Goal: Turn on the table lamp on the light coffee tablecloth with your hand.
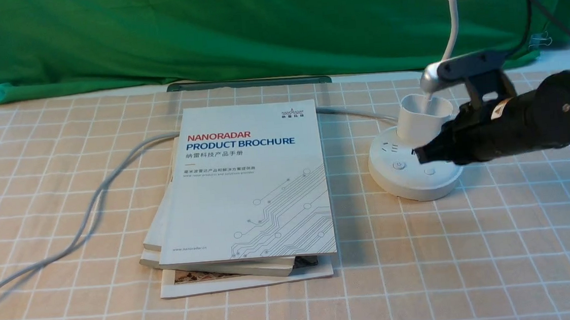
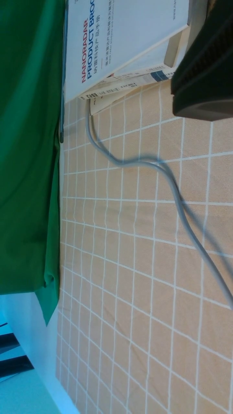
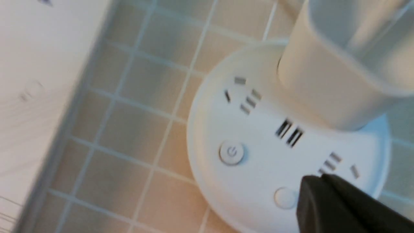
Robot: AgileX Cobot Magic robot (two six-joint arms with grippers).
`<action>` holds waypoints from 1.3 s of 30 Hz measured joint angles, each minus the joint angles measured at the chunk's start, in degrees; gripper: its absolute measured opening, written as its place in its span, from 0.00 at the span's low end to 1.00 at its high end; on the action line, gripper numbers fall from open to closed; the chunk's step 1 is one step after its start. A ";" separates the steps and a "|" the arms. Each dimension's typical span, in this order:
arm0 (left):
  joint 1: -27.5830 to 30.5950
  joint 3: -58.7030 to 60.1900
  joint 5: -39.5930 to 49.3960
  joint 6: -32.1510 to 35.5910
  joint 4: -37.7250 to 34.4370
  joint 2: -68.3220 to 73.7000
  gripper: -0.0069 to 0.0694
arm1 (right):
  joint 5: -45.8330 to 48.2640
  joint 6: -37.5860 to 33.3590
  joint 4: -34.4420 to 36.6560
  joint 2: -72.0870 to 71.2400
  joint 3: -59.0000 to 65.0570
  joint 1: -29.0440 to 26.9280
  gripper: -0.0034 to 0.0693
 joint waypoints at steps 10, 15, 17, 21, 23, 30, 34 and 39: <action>0.00 0.00 0.00 0.00 0.15 0.00 0.12 | -4.09 0.73 0.00 -28.92 20.99 0.00 0.09; 0.00 0.00 0.00 0.00 0.15 0.00 0.12 | -0.58 1.60 0.06 -46.29 25.10 0.00 0.09; 0.00 0.00 0.00 0.00 0.15 0.00 0.12 | 1.27 1.99 0.06 -52.85 25.24 0.00 0.10; 0.00 0.00 0.00 0.00 0.15 0.00 0.12 | 2.69 2.08 0.10 -64.64 25.29 0.00 0.10; 0.00 0.00 0.00 0.00 0.15 0.00 0.12 | 2.86 2.08 0.10 -67.68 25.29 0.00 0.10; 0.00 0.00 0.05 0.00 0.15 0.00 0.12 | 6.55 2.72 -0.01 -75.92 25.29 0.00 0.14; 0.00 0.00 0.05 0.00 0.15 0.00 0.12 | 6.94 2.88 -0.01 -77.35 25.35 0.00 0.14; 0.00 0.00 0.05 0.00 0.15 0.00 0.12 | 7.21 3.13 -0.06 -77.34 25.68 0.00 0.09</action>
